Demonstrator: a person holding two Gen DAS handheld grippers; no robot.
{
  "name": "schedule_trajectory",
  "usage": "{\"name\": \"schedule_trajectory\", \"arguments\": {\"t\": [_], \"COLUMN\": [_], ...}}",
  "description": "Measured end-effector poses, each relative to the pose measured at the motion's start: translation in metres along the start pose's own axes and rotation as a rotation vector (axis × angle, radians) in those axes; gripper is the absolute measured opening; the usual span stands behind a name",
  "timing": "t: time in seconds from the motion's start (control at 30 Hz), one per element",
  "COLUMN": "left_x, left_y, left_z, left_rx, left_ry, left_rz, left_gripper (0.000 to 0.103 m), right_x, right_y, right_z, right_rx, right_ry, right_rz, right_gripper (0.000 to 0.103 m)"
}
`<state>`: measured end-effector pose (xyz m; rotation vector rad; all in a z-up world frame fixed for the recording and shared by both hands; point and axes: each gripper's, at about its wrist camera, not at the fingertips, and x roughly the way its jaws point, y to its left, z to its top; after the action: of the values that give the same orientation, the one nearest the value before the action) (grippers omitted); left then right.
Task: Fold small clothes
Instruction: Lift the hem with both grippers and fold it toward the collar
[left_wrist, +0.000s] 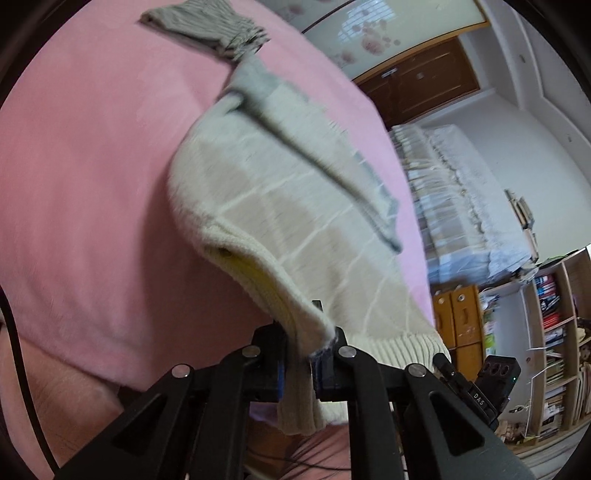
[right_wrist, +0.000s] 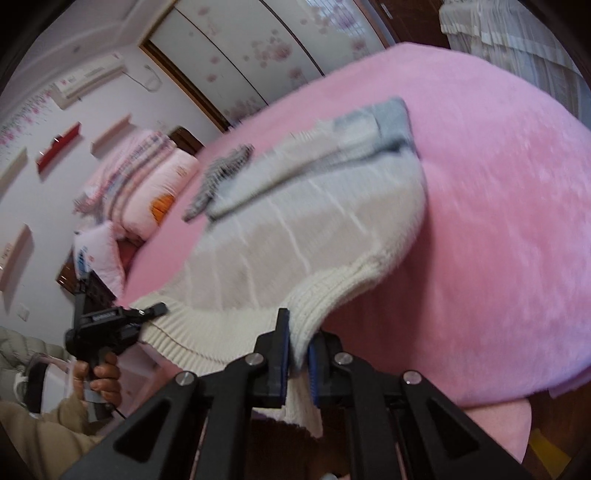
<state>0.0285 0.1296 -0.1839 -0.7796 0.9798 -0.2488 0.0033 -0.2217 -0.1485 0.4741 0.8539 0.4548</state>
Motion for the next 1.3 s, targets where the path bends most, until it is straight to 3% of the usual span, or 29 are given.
{"name": "schedule_trajectory", "arguments": {"t": [0.2, 0.57, 0.9, 1.3], "left_x": [-0.009, 0.015, 0.087, 0.173], "left_y": [-0.037, -0.069, -0.085, -0.057], "left_z": [0.054, 0.169, 0.252, 0.311], "left_rx": [0.012, -0.013, 0.028, -0.056], "left_ry": [-0.08, -0.199, -0.185, -0.125], "left_rz": [0.025, 0.125, 0.204, 0.274], "left_gripper": [0.008, 0.008, 0.008, 0.008], "right_x": [0.0, 0.023, 0.095, 0.178], "right_y": [0.028, 0.018, -0.02, -0.08], "right_z": [0.053, 0.158, 0.242, 0.28], "right_rx": [-0.098, -0.07, -0.024, 0.124], "right_ry": [-0.058, -0.17, -0.156, -0.087], "right_rz": [-0.009, -0.05, -0.136, -0.194], "right_gripper": [0.007, 0.007, 0.007, 0.007]}}
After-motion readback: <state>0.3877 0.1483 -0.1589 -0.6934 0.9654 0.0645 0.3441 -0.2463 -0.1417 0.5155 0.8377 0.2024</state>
